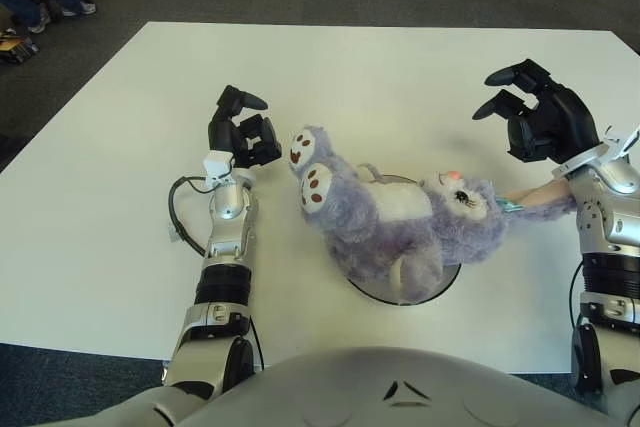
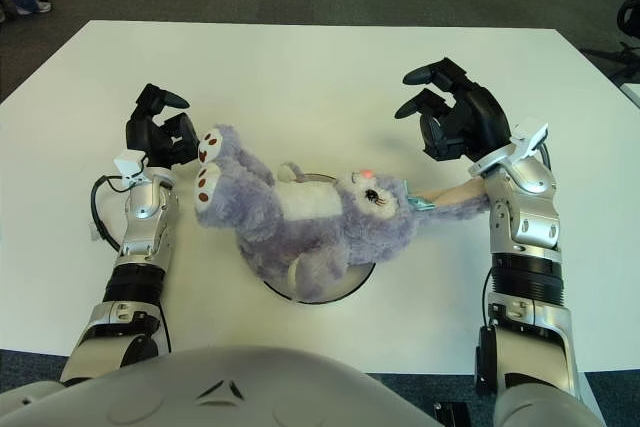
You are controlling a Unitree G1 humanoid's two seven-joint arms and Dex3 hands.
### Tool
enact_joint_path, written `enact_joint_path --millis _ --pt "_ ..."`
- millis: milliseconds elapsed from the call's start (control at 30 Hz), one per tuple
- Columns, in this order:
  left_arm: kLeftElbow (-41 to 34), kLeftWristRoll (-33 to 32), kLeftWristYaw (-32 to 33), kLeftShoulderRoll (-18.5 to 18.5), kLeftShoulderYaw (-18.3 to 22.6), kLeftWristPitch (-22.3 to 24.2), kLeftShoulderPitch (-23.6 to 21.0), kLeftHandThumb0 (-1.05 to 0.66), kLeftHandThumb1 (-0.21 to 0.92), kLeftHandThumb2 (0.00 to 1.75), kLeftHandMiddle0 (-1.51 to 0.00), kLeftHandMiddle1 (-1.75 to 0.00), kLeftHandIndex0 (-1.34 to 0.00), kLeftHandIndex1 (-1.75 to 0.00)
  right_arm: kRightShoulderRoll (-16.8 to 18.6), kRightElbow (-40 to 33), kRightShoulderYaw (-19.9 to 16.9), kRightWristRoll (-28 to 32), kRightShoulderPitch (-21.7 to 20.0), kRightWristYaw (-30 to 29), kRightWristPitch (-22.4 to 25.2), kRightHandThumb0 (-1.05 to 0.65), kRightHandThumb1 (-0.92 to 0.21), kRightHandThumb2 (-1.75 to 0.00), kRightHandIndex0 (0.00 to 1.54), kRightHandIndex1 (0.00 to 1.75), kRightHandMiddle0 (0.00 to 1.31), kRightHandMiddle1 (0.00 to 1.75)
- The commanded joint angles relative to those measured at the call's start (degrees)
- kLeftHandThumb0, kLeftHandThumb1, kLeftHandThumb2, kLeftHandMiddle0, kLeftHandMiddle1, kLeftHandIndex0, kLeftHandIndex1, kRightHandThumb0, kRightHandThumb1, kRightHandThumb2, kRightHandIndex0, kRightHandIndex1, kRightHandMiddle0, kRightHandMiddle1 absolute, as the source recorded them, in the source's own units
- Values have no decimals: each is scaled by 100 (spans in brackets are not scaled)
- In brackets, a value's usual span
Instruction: Put the doll into the plate.
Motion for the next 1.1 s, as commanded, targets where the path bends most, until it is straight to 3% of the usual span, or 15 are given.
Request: enact_joint_path --millis 0,133,267,733,1067 --pt "254 17 63 -36 -8 -21 344 -47 35 126 -129 -175 -58 -175 58 55 -60 -79 -157 -224 45 0 -34 -130 49 174 47 174" --pt "253 18 70 -37 -6 -8 344 -47 35 127 -129 -175 -58 -175 81 114 -38 -115 -203 -379 151 -1 -30 -134 51 175 49 174" --pt "270 2 79 -49 4 -14 339 -47 35 127 -128 -175 -58 -175 170 570 -20 -138 -433 -552 261 -1 -24 -140 66 175 46 171" --pt "275 -7 82 -52 1 -36 353 -47 34 128 -129 -175 -59 -175 418 1608 30 -280 -933 -769 170 -1 -1 -163 79 175 73 161" --pt "289 -31 38 -21 7 -58 368 -47 34 128 -130 -175 -59 -175 697 2438 172 -548 -1078 -931 -50 -1 7 -174 86 171 73 174"
